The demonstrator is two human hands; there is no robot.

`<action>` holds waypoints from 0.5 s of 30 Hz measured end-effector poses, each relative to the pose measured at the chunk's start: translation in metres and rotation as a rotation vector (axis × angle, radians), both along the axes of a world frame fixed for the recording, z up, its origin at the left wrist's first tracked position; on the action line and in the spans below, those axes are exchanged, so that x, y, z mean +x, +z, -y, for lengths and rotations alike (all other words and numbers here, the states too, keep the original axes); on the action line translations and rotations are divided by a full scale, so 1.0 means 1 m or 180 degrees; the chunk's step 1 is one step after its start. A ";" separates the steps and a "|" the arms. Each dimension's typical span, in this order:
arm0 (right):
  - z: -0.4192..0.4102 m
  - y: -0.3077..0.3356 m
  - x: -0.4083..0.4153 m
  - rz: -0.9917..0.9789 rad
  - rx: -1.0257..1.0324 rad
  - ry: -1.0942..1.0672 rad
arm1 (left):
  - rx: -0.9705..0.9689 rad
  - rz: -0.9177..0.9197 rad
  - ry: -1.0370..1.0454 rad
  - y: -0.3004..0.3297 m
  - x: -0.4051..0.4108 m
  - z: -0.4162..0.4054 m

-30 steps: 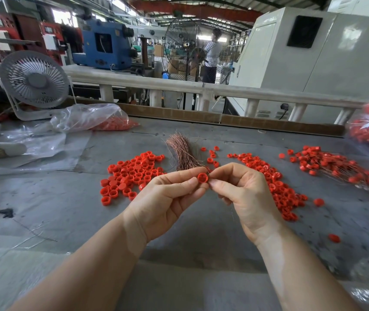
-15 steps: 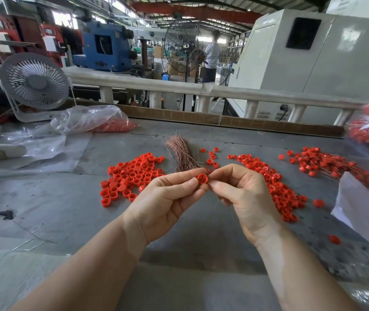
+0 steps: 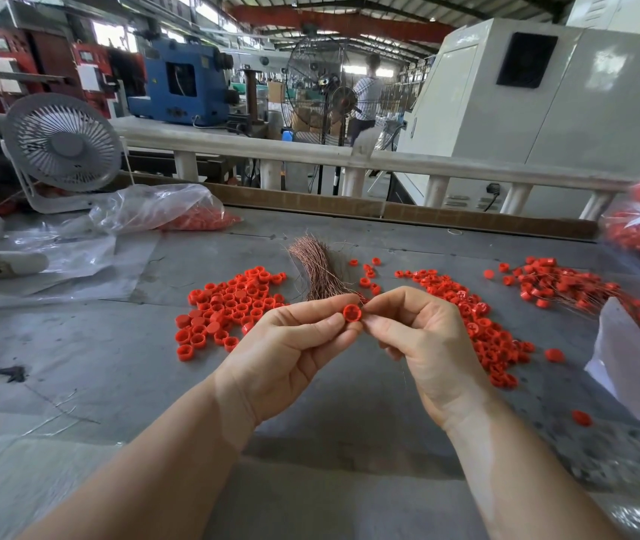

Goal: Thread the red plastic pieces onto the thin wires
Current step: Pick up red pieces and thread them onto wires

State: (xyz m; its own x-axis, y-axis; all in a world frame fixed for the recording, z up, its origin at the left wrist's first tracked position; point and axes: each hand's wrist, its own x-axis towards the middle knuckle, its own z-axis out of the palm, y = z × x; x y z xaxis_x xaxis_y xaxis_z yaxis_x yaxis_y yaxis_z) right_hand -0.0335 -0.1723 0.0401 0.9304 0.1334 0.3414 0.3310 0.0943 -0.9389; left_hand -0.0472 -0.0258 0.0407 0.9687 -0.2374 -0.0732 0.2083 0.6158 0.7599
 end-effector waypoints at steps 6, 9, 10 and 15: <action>0.000 0.000 0.000 -0.0006 -0.0009 0.0003 | 0.0021 0.0036 0.0031 -0.001 0.000 0.000; 0.000 0.000 0.001 0.0003 -0.0015 0.0024 | 0.0024 0.0050 0.0029 -0.001 0.000 0.000; 0.000 0.000 0.001 0.0004 -0.0012 0.0026 | 0.0021 0.0048 0.0027 -0.001 0.000 0.001; 0.001 -0.001 0.002 -0.0005 -0.0002 0.0001 | 0.0002 0.0056 0.0004 0.000 0.000 0.001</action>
State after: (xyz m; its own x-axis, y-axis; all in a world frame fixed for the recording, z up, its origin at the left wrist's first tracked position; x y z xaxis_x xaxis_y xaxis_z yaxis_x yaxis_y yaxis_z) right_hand -0.0320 -0.1730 0.0391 0.9309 0.1339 0.3399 0.3295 0.0939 -0.9395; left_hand -0.0468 -0.0266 0.0404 0.9701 -0.2360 -0.0562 0.1940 0.6156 0.7638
